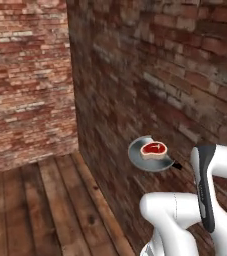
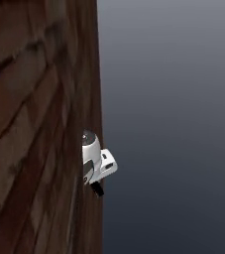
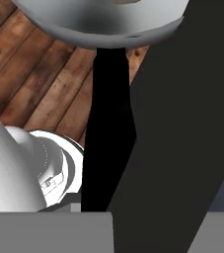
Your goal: Pick up the pan with the steak in it and place it on the dining table. Then place the steak on the plate.
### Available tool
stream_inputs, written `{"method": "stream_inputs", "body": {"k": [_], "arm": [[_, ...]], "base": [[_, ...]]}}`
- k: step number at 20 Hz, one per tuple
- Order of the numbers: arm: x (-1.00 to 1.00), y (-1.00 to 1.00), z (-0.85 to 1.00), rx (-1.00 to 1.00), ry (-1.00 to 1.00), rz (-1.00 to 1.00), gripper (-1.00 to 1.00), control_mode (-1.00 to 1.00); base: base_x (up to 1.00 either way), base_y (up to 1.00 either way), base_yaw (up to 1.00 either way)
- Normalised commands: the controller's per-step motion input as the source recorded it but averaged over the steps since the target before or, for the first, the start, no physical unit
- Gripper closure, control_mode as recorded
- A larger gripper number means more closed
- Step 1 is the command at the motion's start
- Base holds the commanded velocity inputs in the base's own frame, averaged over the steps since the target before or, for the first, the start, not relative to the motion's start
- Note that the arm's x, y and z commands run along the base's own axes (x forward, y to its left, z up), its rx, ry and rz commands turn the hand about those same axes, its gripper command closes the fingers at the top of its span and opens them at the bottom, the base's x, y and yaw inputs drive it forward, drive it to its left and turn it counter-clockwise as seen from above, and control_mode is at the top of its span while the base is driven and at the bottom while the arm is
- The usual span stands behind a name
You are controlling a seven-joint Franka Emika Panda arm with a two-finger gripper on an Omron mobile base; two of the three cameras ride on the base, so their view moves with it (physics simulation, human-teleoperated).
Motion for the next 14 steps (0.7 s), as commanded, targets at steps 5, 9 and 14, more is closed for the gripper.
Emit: {"method": "stream_inputs", "body": {"k": [5, 9, 14], "arm": [[0.0, 0.0, 0.0, 0.0, 0.0, 0.0, 1.0, 1.0], [0.0, 0.0, 0.0, 0.0, 0.0, 0.0, 1.0, 1.0], [0.0, 0.0, 0.0, 0.0, 0.0, 0.0, 1.0, 1.0]], "base": [[1.0, 0.0, 0.0], [1.0, 0.0, 0.0], [0.97, 0.0, 0.08]]}}
